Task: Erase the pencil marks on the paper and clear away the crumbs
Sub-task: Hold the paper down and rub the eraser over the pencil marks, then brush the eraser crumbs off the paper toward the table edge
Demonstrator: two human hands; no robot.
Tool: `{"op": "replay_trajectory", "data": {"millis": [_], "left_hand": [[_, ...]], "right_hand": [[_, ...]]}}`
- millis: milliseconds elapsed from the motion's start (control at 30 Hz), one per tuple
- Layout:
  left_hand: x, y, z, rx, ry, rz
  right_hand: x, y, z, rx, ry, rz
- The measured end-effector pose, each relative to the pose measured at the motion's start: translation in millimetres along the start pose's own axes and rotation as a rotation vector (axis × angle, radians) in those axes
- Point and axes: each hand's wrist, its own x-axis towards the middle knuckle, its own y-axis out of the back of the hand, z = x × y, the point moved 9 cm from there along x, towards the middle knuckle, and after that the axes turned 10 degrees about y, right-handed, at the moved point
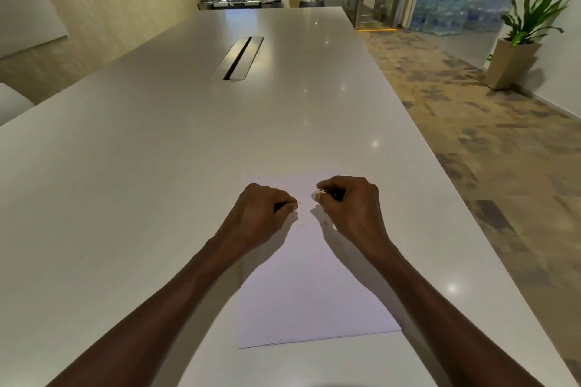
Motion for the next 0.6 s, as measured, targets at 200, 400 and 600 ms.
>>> {"op": "replay_trajectory", "data": {"millis": [200,400,600], "left_hand": [[1,11,-11,-0.090,0.130,0.034],[5,5,-19,-0.091,0.108,-0.010],[5,8,-25,-0.079,0.073,0.025]], "right_hand": [[-8,-4,5,-0.059,-0.077,-0.072],[-33,7,9,0.011,-0.195,-0.033],[-69,41,26,-0.001,-0.324,0.141]]}}
